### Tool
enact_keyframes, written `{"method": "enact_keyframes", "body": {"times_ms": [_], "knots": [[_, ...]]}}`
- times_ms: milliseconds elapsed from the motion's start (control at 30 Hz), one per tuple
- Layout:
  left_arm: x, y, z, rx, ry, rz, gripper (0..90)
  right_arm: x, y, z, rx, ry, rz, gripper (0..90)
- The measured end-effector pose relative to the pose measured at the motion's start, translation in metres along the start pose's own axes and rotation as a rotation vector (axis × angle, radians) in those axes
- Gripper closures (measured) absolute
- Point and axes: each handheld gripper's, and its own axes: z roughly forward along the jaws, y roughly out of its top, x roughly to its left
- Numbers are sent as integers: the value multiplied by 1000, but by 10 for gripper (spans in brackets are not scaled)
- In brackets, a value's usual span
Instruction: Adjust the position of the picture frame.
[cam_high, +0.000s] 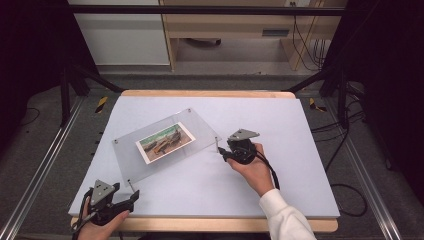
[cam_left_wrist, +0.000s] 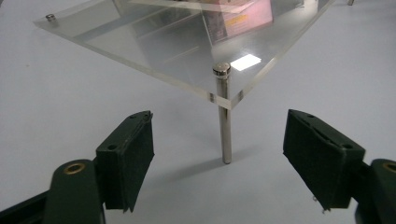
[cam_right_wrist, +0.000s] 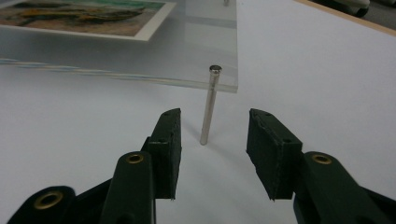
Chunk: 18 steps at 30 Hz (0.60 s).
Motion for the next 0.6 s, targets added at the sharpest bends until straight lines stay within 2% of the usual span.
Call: {"method": "enact_keyframes", "body": {"times_ms": [233, 267, 333, 600], "knots": [[-2, 1, 1, -3, -2, 6, 299, -2, -3, 17, -3, 3, 10, 592], [-2, 1, 2, -2, -5, 5, 304, -2, -3, 21, -3, 8, 29, 592], [-3, 1, 2, -4, -5, 5, 310, -3, -4, 23, -6, 15, 28, 595], [-4, 2, 6, 2, -9, 7, 344, -7, -6, 38, -20, 24, 78, 636]]}}
